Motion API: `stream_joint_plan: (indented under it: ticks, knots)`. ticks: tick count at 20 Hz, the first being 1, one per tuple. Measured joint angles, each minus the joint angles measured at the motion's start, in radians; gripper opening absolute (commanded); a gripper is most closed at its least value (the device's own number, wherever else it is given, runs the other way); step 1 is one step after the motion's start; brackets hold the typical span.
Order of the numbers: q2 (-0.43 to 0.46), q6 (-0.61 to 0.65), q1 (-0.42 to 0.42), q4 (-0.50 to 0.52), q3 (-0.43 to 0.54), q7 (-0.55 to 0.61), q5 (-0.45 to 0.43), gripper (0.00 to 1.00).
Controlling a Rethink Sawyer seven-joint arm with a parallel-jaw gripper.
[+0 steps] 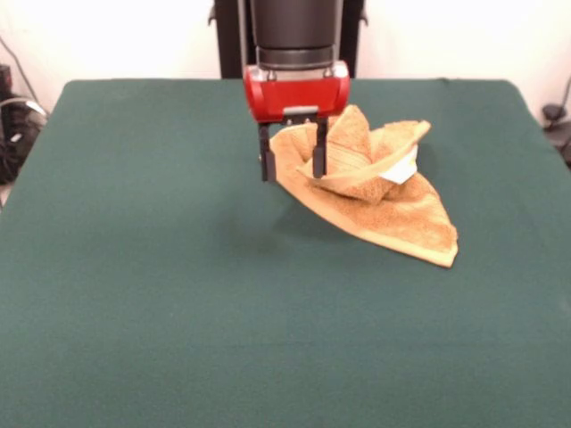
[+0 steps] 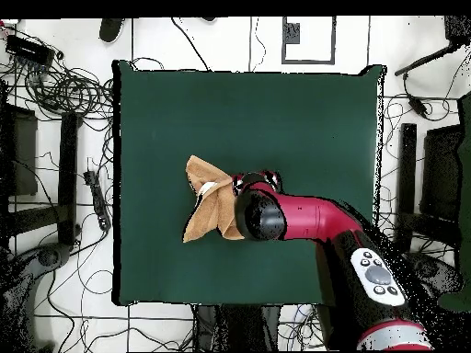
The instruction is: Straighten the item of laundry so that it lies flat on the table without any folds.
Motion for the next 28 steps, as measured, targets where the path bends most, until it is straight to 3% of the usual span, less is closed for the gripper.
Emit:
stream_joint_plan:
  ticks: [6,15,28]
  knots:
    - [0.061,0.0,-0.051,0.002,0.042,0.0,0.0,1.0]
    - [0.217,0.054,-0.213,0.01,0.181,0.0,0.001,1.0]
    - [0.257,0.106,-0.332,0.083,0.346,0.0,0.006,1.0]
